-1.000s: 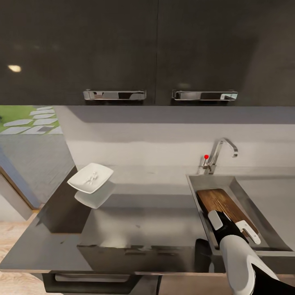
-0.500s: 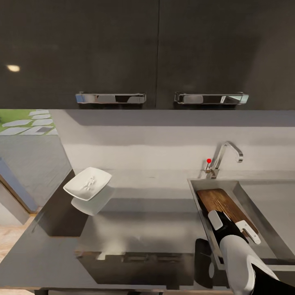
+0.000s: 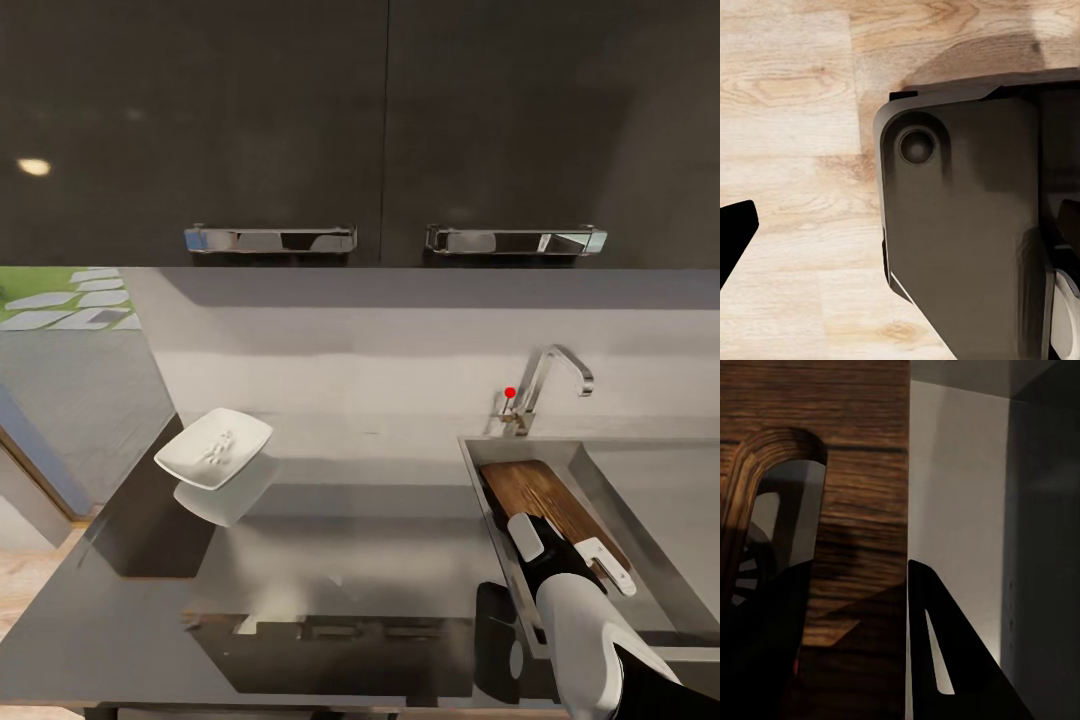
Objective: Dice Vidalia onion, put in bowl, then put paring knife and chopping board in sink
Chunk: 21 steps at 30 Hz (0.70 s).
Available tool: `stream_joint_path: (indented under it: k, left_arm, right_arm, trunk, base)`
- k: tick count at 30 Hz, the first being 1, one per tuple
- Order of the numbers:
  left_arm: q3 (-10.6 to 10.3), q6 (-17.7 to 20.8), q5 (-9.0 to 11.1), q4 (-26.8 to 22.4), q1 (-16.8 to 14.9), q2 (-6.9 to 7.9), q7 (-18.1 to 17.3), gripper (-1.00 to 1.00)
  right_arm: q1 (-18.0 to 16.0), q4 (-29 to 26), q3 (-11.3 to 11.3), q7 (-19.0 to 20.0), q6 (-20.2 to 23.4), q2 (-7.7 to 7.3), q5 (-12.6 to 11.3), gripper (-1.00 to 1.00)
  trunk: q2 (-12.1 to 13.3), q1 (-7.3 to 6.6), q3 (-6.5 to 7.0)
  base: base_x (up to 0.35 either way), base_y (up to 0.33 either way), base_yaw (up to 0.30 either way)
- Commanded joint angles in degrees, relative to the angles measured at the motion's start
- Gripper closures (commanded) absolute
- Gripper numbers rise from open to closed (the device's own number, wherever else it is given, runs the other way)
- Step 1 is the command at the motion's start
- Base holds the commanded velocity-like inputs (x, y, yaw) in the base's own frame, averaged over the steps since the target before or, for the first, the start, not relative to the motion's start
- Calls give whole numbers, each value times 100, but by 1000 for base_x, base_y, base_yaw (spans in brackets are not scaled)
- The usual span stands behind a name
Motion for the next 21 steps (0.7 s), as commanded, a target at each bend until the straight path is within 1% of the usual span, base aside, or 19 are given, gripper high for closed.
stream_joint_path:
  k: [1,8,9,21]
  left_arm:
    - [-50,-38,43,22,-9,-3,5,-100]
    - [-50,-38,43,22,-8,-3,5,-100]
    - [-49,-38,43,22,-8,-3,5,-100]
    - [-51,-38,43,22,-8,-3,5,-100]
  right_arm:
    - [-5,-8,-12,6,-50,4,-34,100]
    - [-5,-8,-15,6,-52,4,-34,100]
    - [-5,-8,-13,6,-52,4,-34,-100]
    - [-5,-8,-16,6,-48,4,-43,-100]
  trunk:
    - [-12,3,-12]
    - [-12,3,-12]
    - [-12,3,-12]
    - [-12,3,-12]
  base:
    - [0,0,0]
    - [0,0,0]
    - [0,0,0]
    - [0,0,0]
